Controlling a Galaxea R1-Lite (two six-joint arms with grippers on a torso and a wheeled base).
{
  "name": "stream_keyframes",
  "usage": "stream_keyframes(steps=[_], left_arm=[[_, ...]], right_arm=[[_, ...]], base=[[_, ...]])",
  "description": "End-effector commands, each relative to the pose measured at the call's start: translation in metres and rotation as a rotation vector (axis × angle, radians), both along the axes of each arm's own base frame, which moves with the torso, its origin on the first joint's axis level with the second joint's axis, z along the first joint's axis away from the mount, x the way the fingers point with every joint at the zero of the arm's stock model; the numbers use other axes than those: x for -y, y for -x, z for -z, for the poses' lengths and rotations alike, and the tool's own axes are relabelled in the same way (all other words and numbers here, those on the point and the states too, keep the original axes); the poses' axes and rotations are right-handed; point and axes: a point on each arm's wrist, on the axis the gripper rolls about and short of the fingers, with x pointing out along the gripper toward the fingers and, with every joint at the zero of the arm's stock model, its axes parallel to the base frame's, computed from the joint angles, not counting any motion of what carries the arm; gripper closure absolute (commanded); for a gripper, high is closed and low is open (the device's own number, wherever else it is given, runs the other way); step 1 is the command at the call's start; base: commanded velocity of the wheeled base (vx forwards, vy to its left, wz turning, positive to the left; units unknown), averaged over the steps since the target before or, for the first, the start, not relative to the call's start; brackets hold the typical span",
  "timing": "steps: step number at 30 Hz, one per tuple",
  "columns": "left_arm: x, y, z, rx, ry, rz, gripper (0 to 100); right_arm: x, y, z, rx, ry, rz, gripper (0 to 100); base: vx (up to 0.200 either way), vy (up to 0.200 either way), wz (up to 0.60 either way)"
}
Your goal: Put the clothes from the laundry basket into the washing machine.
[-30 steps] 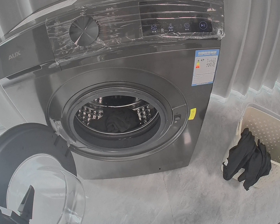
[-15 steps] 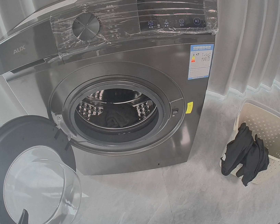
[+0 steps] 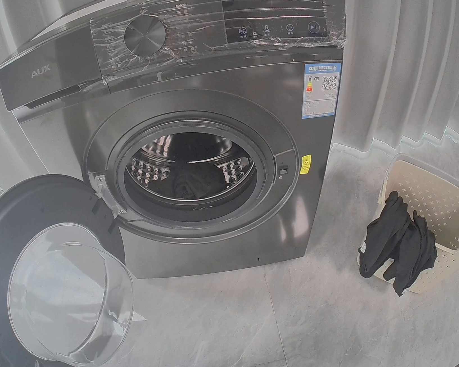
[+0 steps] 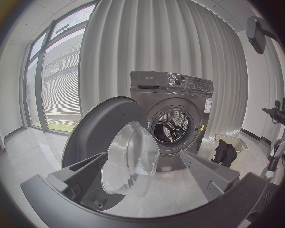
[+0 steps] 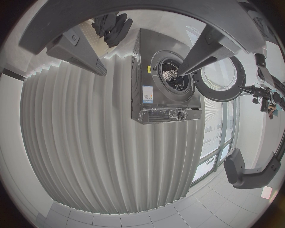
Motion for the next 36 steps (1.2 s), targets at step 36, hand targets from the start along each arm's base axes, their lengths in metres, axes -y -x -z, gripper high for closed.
stream_keyframes(steps=[36], left_arm=[[-0.001, 0.014, 0.022, -0.011, -0.048, -0.258, 0]], right_arm=[[0.005, 0.024, 0.074, -0.34, -0.011, 0.258, 0]], base=[[-0.033, 0.0, 0.0]])
